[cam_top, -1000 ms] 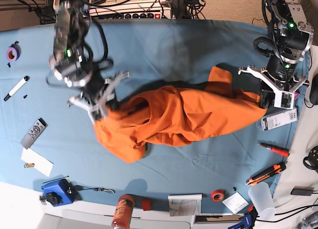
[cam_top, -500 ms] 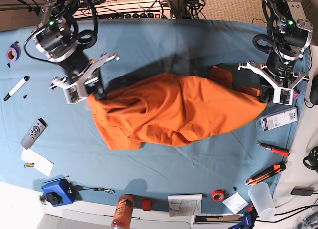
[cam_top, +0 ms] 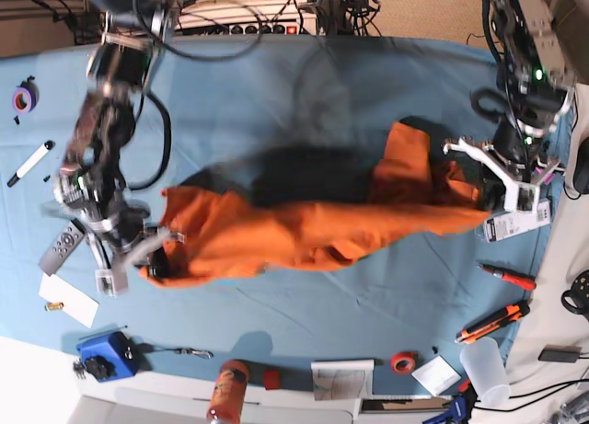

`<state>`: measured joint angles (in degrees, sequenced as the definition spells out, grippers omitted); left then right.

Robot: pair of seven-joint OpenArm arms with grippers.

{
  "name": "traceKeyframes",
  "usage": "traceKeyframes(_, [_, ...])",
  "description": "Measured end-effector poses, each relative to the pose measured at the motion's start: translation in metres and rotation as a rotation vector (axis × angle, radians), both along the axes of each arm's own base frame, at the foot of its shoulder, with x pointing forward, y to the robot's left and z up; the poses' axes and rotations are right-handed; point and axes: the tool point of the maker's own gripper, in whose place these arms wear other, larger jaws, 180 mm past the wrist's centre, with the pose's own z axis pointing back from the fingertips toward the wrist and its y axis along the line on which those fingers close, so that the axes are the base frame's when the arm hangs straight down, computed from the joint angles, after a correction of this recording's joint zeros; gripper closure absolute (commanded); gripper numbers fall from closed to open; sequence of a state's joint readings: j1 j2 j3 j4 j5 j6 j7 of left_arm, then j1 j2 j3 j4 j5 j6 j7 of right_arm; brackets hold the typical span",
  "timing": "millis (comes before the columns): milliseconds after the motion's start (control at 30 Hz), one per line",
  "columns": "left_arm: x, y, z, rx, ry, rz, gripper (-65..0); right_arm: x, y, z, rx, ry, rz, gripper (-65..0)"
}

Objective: Layout the t-shirt on the table in an organized manner, then fold the t-shirt properly
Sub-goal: 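Drag the grasped t-shirt edge away from the left gripper with the right gripper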

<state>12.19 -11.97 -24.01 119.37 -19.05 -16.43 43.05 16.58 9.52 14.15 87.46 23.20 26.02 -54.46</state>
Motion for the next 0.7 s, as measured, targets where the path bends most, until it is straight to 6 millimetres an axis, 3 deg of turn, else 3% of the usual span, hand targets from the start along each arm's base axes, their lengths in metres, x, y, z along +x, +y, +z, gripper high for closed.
traceKeyframes(200, [0.039, 0.014, -0.033, -0.085, 0.065, 0.042, 0.0, 0.049, -0.010, -0.042, 0.095, 0.148, -0.046, 0.0])
traceKeyframes(333, [0.044, 0.016, -0.040, -0.097, 0.083, 0.050, 0.0, 0.051, -0.003, -0.053, 0.117, 0.225, -0.027, 0.0])
traceKeyframes(400, [0.045, 0.015, -0.038, -0.107, 0.077, 0.047, 0.0, 0.045, 0.002, -0.056, 0.089, 0.244, 0.041, -9.4])
traceKeyframes(467, [0.045, 0.012, -0.037, -0.124, 0.074, 0.042, 0.0, 0.043, 0.005, -0.054, 0.093, 0.247, 0.072, -21.3])
traceKeyframes(500, [0.045, 0.012, -0.037, -0.128, 0.072, 0.041, 0.0, 0.045, 0.005, -0.050, 0.112, 0.237, 0.073, -24.3])
traceKeyframes(600, [0.045, 0.012, -0.037, -0.127, 0.073, 0.041, 0.0, 0.054, 0.004, -0.030, 0.179, 0.180, 0.074, -24.8])
traceKeyframes(700, [0.045, 0.012, -0.038, -0.127, 0.078, 0.041, 0.0, 0.060, -0.012, 0.000, 0.238, 0.097, 0.059, -24.8])
